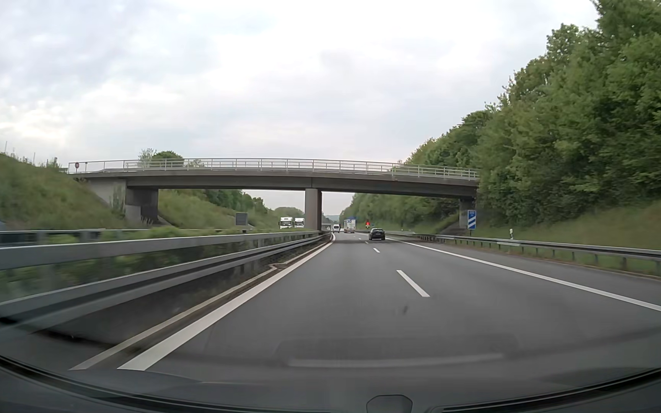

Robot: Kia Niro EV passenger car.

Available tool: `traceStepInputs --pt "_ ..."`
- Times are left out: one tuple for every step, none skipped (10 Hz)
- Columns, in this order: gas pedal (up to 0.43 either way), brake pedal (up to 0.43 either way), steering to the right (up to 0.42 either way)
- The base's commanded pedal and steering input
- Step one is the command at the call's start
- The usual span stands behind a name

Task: Follow the waypoints while adhering to traffic rules and regulations

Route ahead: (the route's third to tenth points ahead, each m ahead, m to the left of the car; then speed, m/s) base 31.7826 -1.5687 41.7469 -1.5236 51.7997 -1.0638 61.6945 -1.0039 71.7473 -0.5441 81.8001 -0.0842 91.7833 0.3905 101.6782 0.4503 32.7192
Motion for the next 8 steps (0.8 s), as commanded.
traceStepInputs --pt "0.169 0.000 -0.004" --pt "0.169 0.000 -0.005" --pt "0.169 0.000 -0.005" --pt "0.169 0.000 -0.004" --pt "0.169 0.000 -0.004" --pt "0.169 0.000 -0.004" --pt "0.169 0.000 -0.005" --pt "0.169 0.000 -0.004"
